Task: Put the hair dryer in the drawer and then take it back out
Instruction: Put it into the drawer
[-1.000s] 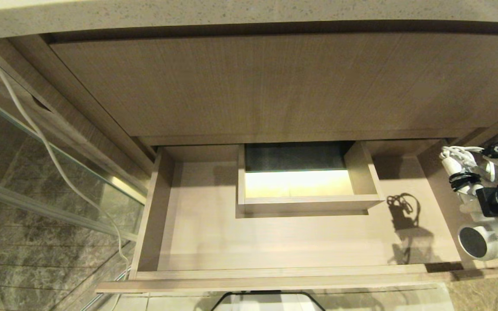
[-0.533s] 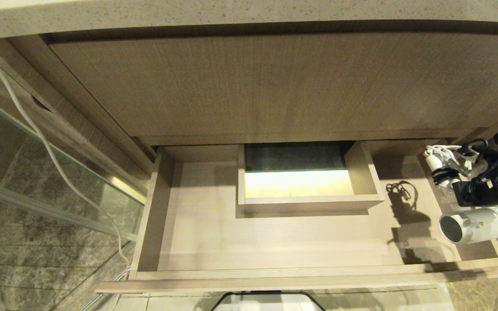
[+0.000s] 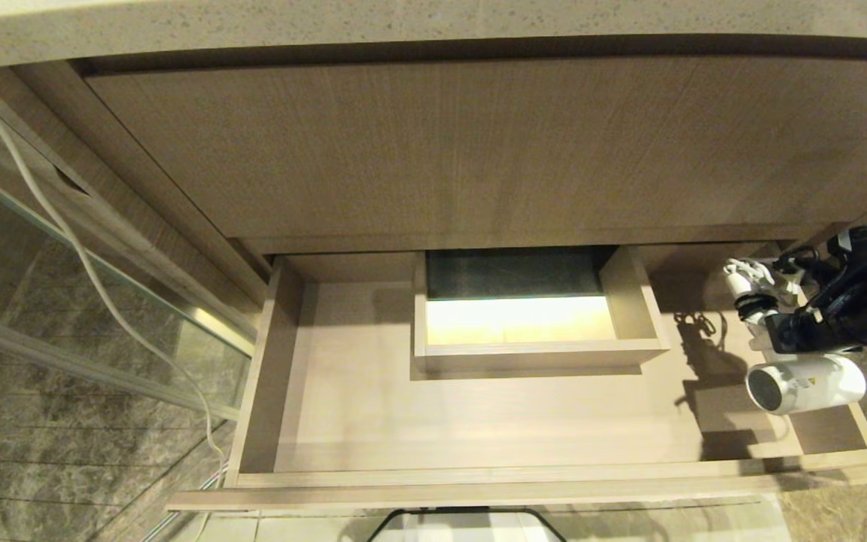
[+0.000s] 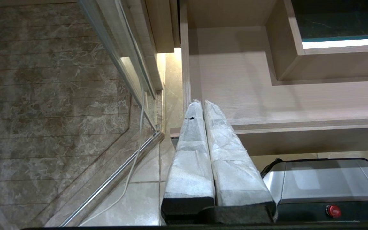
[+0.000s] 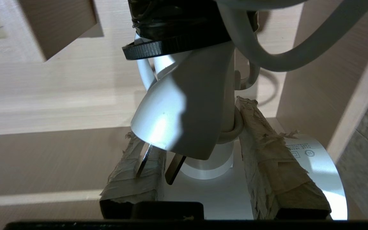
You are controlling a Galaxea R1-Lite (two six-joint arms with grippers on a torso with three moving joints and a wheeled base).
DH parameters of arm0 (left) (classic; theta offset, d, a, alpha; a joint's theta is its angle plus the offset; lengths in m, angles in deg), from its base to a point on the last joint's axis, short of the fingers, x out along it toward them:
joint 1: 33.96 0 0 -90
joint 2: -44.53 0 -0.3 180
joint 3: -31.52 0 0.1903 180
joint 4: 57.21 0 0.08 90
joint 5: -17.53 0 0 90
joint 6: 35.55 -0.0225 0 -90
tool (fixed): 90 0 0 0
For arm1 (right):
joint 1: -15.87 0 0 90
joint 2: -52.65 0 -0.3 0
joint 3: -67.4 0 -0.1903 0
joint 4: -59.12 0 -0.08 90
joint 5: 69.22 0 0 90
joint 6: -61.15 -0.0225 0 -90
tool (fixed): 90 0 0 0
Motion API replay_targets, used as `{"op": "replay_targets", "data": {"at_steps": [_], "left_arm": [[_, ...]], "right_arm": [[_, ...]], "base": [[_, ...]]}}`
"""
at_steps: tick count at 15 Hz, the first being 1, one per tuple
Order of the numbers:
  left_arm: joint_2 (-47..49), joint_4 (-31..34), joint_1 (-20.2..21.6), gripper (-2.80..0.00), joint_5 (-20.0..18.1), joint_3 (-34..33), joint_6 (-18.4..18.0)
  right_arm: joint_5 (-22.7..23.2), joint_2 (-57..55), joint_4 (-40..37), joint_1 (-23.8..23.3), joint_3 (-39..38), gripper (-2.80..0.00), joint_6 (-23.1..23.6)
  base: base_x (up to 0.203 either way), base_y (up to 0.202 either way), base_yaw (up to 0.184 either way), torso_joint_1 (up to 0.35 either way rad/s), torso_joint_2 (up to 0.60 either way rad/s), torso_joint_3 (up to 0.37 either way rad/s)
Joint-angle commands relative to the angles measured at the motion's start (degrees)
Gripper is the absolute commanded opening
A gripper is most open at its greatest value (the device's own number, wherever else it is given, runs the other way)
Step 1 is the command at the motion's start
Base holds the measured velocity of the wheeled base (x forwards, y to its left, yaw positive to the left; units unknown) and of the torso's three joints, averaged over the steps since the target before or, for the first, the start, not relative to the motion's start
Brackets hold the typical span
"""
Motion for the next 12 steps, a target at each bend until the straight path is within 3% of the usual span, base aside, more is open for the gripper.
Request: {"op": "replay_targets", "data": {"at_steps": [1,12], "left_arm": [[0.0,-0.01,0.0,-2.8,0.0,-0.09,-0.02],[0.0,-0.01,0.0,-2.8,0.0,-0.08,-0.02]], "right_arm": [[0.06,-4.33,-0.01,-0.01,1.5,-2.8,0.09],[-1.72,-24.37,12.17,0.85,15.43,-2.8,0.32]], "base": [[0.0,0.0,0.0,0.0,0.0,0.0],[0.0,0.0,0.0,0.0,0.0,0.0]]}}
